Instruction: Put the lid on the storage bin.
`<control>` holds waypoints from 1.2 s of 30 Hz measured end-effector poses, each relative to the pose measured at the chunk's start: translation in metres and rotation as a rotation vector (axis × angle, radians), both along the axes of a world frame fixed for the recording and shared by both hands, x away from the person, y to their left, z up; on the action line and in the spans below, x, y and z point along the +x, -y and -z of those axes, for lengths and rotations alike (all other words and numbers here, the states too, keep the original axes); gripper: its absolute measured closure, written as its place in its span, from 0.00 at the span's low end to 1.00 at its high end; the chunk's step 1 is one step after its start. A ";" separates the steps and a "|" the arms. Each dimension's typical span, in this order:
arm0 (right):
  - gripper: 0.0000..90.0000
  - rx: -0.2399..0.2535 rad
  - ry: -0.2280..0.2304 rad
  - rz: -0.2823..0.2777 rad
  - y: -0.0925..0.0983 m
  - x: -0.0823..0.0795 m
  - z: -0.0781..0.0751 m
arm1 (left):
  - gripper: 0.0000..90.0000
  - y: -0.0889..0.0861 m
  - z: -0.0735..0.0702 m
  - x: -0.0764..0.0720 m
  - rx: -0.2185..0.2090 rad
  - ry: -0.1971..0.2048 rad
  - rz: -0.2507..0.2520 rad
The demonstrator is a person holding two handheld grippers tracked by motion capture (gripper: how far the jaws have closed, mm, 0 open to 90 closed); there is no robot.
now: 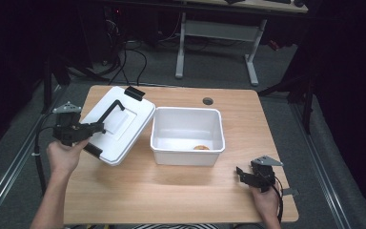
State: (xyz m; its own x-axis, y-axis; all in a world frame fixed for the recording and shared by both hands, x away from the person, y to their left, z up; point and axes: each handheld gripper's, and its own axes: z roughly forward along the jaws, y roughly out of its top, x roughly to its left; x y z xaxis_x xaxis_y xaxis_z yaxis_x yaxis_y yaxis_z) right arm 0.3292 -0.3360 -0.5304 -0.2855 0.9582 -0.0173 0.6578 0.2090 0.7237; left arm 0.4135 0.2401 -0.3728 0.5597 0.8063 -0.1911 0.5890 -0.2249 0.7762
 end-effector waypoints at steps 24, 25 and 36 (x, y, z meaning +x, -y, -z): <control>0.34 0.000 0.000 -0.001 0.000 0.000 0.000 | 0.95 0.047 -0.036 0.011 0.060 0.040 0.197; 0.34 0.000 0.000 -0.001 0.000 0.000 0.000 | 0.95 0.049 -0.037 0.012 0.064 0.040 0.205; 0.34 0.001 0.000 0.000 0.000 0.000 0.000 | 0.95 0.074 -0.046 0.022 0.096 0.031 0.288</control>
